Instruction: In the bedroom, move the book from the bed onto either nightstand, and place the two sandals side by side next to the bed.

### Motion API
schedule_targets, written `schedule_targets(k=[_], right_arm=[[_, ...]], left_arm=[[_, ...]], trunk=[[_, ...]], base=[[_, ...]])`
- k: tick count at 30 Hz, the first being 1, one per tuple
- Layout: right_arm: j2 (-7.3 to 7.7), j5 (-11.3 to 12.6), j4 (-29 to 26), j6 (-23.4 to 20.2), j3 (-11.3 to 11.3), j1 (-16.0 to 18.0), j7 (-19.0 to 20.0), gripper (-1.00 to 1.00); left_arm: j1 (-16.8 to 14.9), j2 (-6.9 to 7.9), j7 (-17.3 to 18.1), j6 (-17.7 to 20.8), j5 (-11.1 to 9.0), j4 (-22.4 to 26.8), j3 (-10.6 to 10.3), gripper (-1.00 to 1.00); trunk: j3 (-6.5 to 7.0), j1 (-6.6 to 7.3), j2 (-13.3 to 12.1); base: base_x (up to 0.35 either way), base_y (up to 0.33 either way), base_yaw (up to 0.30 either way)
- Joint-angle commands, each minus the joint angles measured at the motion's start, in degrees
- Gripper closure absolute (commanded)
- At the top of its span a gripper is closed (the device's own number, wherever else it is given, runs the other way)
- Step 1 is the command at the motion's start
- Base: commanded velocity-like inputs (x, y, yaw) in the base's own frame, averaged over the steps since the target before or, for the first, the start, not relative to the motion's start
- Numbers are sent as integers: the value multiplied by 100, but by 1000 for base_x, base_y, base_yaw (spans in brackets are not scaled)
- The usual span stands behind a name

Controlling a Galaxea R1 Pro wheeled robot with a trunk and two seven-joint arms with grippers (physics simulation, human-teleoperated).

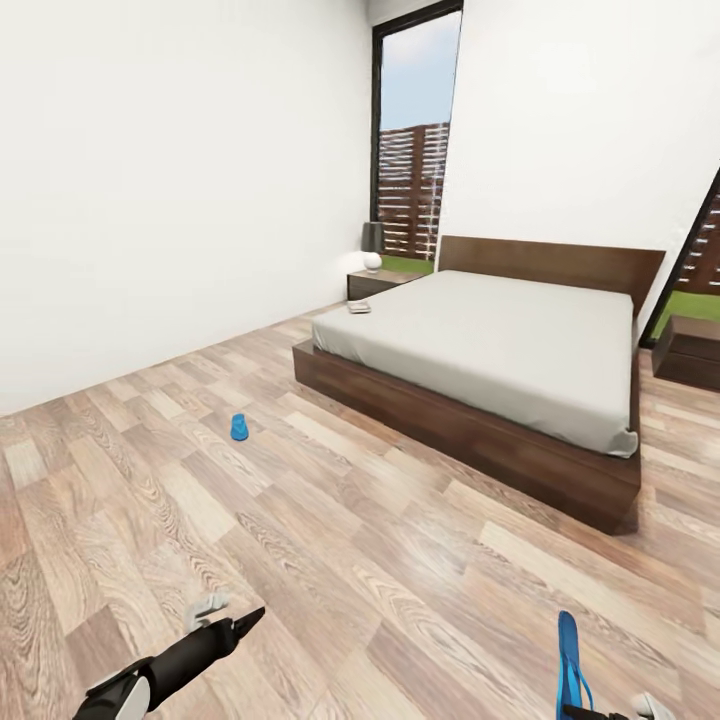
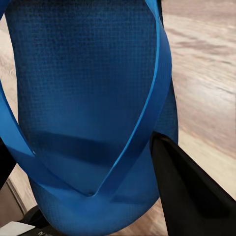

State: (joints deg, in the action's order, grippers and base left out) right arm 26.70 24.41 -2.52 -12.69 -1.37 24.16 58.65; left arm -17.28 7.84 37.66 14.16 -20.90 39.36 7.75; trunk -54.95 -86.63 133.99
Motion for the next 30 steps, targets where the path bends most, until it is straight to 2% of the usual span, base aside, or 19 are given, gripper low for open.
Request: schedule_targets(k=[1, 12, 26, 30], right_arm=[[2, 20, -3, -67, -13, 1, 6, 100], [2, 20, -3, -67, -13, 1, 6, 100], [2, 20, 4, -67, -13, -7, 6, 100], [2, 20, 3, -67, -13, -7, 6, 100]], left_arm=[[-3, -1, 16, 51, -51, -18, 8, -100], [-4, -1, 14, -198, -46, -239, 7, -100], [-3, -2, 14, -221, -46, -245, 9, -100], [-4, -2, 14, -221, -46, -245, 8, -100]], trunk=[[-5, 1, 2], [-5, 1, 2], [-5, 1, 2], [-5, 1, 2]], base=[[36, 0, 77], [244, 0, 17], [313, -25, 1], [313, -96, 131]])
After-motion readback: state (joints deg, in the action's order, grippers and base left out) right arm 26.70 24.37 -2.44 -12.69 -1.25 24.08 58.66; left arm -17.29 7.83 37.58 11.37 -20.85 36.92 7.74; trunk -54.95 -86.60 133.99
